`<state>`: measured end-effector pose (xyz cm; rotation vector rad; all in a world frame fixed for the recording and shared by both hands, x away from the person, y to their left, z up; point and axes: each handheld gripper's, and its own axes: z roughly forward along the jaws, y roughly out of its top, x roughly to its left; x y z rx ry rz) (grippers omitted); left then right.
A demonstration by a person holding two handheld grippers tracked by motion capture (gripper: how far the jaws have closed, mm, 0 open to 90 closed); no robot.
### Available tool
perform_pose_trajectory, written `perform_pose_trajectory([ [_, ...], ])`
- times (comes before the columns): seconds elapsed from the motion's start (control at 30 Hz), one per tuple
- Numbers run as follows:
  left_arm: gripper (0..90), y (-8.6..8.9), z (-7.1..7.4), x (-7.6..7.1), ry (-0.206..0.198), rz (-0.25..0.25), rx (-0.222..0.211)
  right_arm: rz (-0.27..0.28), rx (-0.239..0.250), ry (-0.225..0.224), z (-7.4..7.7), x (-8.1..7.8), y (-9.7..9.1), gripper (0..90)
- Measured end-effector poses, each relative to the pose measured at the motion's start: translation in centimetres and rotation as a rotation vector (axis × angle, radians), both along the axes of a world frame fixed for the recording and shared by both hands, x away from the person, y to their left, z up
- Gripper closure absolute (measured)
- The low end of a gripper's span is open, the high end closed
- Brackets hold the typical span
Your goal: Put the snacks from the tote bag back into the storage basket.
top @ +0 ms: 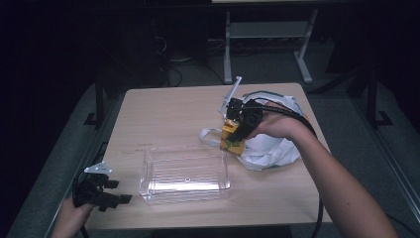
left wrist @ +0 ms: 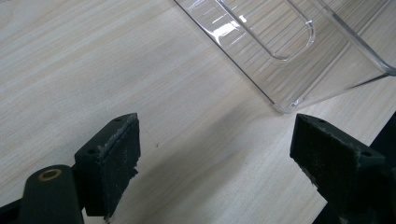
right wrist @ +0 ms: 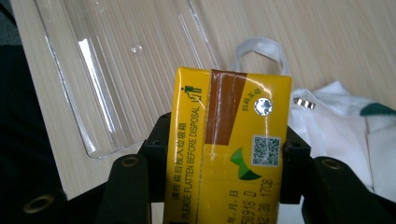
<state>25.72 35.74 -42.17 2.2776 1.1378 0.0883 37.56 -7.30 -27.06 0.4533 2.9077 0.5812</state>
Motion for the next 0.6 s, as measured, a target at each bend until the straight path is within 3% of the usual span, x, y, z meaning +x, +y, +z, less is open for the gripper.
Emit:
perform_pose_trajectory([
  [0.6,16.0,0.1,0.0,0.0,0.0,-0.005,0.0,0.119,-0.013,0.006,-0.8,-0.2,3.8,51.4],
])
